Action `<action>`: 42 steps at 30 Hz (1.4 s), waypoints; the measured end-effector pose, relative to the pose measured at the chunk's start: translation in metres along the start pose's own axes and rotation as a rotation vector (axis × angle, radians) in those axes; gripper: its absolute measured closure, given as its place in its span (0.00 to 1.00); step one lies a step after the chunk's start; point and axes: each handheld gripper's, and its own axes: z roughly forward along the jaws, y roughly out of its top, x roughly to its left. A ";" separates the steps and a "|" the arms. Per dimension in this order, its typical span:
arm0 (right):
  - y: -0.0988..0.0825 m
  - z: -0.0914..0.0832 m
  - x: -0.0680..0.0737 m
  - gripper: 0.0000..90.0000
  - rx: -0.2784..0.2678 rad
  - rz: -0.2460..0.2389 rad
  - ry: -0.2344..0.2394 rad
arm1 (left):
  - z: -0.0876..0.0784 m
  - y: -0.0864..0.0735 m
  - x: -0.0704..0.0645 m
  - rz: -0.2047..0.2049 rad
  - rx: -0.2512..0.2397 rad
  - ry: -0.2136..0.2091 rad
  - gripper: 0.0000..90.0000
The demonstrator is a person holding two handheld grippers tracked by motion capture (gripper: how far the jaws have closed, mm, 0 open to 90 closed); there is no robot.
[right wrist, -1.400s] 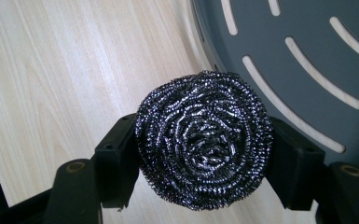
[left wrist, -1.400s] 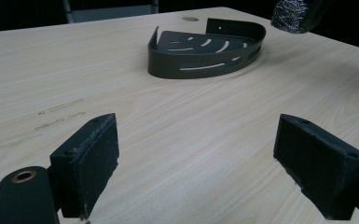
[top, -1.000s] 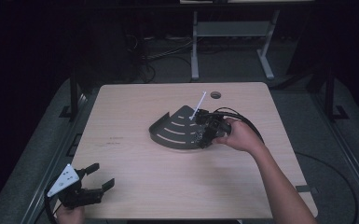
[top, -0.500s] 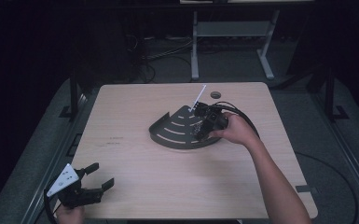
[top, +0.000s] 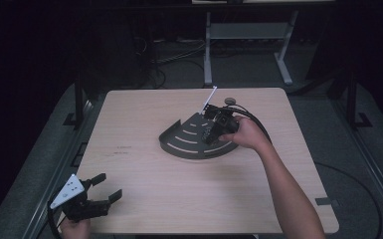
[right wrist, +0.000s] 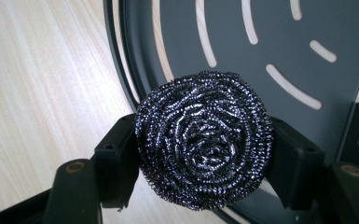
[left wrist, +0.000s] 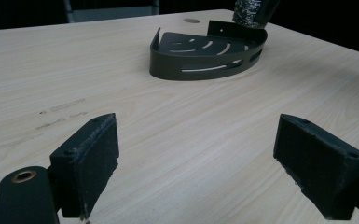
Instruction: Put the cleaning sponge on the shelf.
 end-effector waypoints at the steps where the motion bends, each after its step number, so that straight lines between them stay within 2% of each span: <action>1: 0.000 0.000 0.000 0.37 0.000 0.000 0.000 | 0.000 0.000 0.000 0.000 0.000 0.000 0.15; 6: 0.000 0.010 -0.006 0.37 0.019 0.025 -0.005 | 0.001 0.001 -0.001 0.008 0.008 0.000 0.15; 12: 0.002 0.020 -0.010 0.37 0.037 0.033 -0.015 | 0.004 0.001 -0.002 0.014 0.014 -0.003 0.15; 19: 0.005 0.026 -0.012 0.37 0.032 0.044 -0.025 | 0.005 0.001 -0.003 0.021 0.020 -0.009 0.15; 22: 0.003 0.031 -0.016 0.37 0.018 0.071 -0.014 | 0.006 0.001 -0.004 0.025 0.025 -0.008 0.15; 30: 0.000 0.037 -0.021 0.37 0.013 0.104 -0.010 | 0.005 0.002 -0.004 0.026 0.020 -0.009 0.15; 42: 0.004 0.049 -0.022 0.36 0.032 0.115 -0.018 | 0.002 0.001 -0.002 0.019 0.013 -0.004 0.15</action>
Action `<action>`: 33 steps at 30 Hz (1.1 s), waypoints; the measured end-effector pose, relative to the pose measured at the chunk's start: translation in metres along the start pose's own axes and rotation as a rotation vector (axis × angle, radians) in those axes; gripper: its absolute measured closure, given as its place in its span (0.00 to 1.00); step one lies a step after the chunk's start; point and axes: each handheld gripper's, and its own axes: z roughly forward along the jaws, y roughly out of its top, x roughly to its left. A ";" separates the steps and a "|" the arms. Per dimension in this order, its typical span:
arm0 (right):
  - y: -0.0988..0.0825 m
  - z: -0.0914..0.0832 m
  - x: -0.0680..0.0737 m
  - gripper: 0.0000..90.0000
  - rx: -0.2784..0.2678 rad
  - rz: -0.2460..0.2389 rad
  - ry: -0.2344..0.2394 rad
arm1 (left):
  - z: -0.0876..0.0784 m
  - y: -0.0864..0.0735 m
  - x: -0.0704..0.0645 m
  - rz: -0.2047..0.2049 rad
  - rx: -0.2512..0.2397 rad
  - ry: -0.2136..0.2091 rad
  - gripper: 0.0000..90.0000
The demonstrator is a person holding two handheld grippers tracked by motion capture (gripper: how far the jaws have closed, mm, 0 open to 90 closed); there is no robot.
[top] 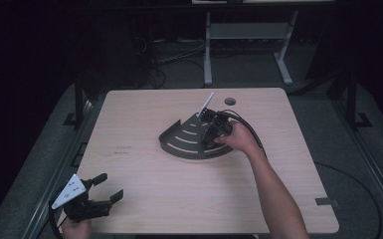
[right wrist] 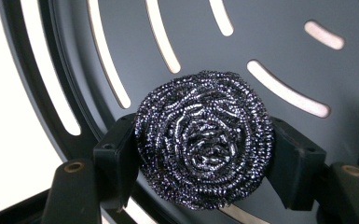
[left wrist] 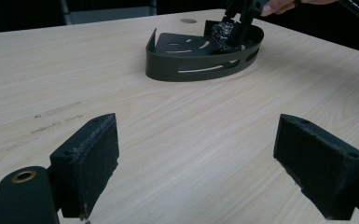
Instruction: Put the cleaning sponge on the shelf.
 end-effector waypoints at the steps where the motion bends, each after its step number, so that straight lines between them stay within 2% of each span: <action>1: 0.000 0.002 0.000 0.36 0.007 0.000 -0.002 | 0.000 0.000 0.000 0.000 0.000 -0.001 0.15; 16: 0.002 0.013 0.000 0.36 0.026 0.003 -0.007 | 0.000 0.000 0.000 0.000 -0.002 0.001 0.15; 18: 0.000 0.014 -0.001 0.36 0.013 0.010 -0.002 | -0.001 0.000 0.001 -0.001 -0.004 0.001 0.15; 33: -0.004 0.015 -0.003 0.34 0.012 0.029 0.003 | 0.000 0.000 0.000 -0.001 -0.004 0.000 0.15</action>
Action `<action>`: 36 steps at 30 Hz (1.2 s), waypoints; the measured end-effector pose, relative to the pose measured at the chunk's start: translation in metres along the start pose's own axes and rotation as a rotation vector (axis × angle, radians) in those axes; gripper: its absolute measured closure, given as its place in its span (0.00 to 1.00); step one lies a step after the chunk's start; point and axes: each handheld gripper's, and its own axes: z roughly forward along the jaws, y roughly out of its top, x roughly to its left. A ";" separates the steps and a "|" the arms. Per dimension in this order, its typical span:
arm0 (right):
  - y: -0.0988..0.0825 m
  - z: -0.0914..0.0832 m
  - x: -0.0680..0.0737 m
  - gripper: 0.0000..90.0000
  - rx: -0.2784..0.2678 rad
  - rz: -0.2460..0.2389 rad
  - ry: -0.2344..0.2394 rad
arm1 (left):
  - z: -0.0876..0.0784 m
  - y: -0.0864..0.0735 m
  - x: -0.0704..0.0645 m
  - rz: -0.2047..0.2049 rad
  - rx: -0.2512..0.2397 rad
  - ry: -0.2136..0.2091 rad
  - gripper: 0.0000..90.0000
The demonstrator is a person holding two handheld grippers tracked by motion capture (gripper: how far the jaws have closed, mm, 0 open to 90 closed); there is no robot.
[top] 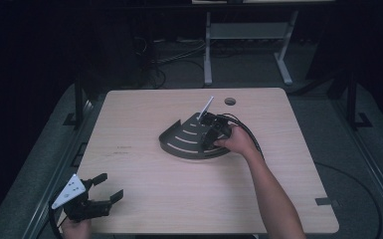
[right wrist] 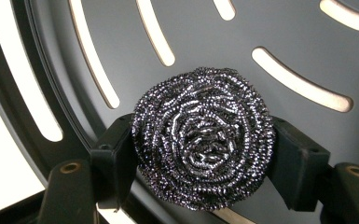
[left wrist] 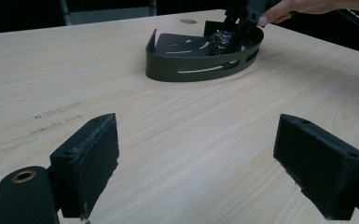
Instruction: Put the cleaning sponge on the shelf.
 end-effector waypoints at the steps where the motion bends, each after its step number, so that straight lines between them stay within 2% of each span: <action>1: 0.000 0.000 0.000 0.34 0.000 0.000 -0.002 | 0.000 0.000 0.000 -0.001 0.000 0.001 0.15; 12: -0.001 -0.001 -0.001 0.31 0.008 0.003 -0.003 | 0.000 0.000 0.000 0.000 -0.001 0.002 0.15; 20: -0.002 -0.004 -0.001 0.24 0.000 0.009 -0.005 | 0.000 0.000 0.000 0.005 0.000 0.001 0.15; 36: -0.007 -0.020 0.001 0.21 -0.044 0.011 -0.007 | 0.000 0.000 -0.001 0.002 0.000 0.000 0.15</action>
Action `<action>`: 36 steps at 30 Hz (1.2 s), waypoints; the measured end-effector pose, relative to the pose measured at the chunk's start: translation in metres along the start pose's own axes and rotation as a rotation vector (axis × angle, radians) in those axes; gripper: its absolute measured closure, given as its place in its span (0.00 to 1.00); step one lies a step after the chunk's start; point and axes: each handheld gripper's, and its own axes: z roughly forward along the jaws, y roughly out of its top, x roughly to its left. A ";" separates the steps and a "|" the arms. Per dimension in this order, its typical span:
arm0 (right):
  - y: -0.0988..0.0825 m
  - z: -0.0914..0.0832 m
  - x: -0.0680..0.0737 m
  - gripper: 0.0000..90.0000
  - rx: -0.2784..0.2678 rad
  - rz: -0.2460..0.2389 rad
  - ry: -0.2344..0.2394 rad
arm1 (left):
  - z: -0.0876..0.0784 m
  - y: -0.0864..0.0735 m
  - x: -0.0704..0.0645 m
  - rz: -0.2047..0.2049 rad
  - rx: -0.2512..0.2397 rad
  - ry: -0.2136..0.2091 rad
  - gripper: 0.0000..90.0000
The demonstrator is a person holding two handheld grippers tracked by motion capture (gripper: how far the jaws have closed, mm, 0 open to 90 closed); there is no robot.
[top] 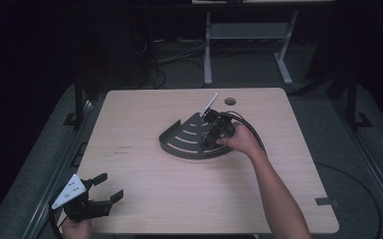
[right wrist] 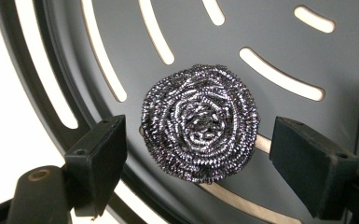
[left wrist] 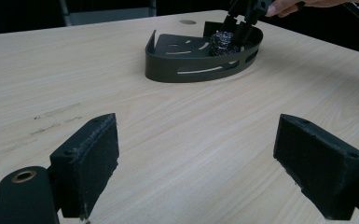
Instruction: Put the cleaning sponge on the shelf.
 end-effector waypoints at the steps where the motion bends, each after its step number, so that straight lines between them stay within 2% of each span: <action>1: -0.001 -0.003 0.001 0.21 -0.008 -0.008 -0.006 | 0.000 0.000 0.000 0.000 0.001 -0.001 0.15; 6: -0.002 -0.009 0.003 0.20 -0.019 -0.011 -0.011 | 0.000 0.000 -0.001 0.002 0.001 -0.002 0.15; 18: -0.007 -0.026 0.013 0.20 -0.043 -0.054 -0.035 | 0.001 0.000 -0.001 0.000 0.003 -0.004 0.15; 36: -0.027 -0.042 0.020 0.20 -0.059 -0.062 -0.042 | 0.001 0.000 -0.001 0.001 0.006 -0.004 0.15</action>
